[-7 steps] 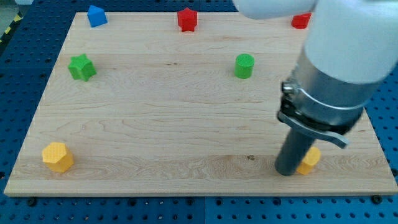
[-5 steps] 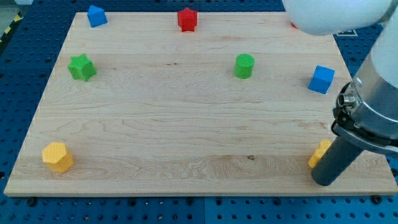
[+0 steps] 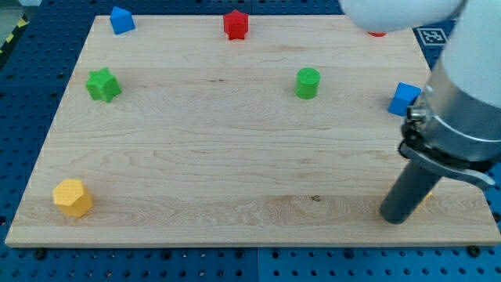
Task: Push the yellow heart to the bottom right corner of the board
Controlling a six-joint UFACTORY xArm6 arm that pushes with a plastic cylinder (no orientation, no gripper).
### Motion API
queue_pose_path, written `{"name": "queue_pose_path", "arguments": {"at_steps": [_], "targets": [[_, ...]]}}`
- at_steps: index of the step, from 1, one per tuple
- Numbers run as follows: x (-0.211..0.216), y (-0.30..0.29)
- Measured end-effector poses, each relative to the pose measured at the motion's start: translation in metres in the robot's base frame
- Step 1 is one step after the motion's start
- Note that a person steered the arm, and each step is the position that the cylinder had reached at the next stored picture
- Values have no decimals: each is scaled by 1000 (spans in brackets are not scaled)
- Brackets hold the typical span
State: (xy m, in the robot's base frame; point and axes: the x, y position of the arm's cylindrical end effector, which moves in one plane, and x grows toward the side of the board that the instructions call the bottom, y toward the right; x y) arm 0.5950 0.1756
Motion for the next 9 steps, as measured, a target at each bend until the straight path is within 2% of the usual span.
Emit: {"name": "queue_pose_path", "arguments": {"at_steps": [1,2,3,5,6,7,8,9], "targets": [[-1,-8],[-30,-13],[-25,-1],[-16,63],[-16,63],[-30,24],[-78,-19],[-123,-33]]}}
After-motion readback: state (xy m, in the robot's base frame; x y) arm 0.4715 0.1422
